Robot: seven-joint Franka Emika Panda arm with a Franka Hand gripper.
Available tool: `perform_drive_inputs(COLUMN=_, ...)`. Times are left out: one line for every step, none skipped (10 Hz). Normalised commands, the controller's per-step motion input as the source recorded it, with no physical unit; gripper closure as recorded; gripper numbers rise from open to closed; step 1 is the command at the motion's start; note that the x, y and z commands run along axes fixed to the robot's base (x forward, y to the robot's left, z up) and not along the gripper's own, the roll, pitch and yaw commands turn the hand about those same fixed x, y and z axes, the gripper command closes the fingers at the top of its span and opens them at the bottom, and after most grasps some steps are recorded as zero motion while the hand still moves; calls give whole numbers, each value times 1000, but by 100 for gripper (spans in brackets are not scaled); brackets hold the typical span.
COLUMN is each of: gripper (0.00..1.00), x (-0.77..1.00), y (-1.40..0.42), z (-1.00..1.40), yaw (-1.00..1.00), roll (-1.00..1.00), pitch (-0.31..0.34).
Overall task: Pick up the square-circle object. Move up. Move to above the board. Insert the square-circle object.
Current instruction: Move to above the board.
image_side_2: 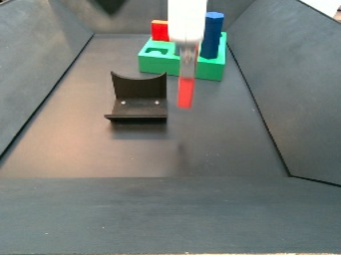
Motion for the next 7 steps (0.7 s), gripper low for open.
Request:
perform_drive_inputs(gripper=100, x=68, y=-5, z=1000, yaw=-8, roll=88, pitch=98)
perform_drive_inputs(gripper=100, x=69, y=-5, z=1000, yaw=-4, roll=79, pitch=111)
perform_drive_inputs(gripper=100, x=68, y=-5, z=1000, yaw=3, roll=69, pitch=118)
perform_drive_inputs(gripper=100, x=68, y=-5, z=1000, yaw=5, roll=66, pitch=117)
perform_drive_inputs(gripper=100, x=65, y=-6, z=1000, yaw=6, roll=62, pitch=113)
perform_drive_inputs(gripper=100, x=63, y=-7, z=1000, yaw=7, roll=57, pitch=113)
perform_drive_inputs(gripper=100, x=63, y=-6, z=1000, yaw=8, roll=53, pitch=116)
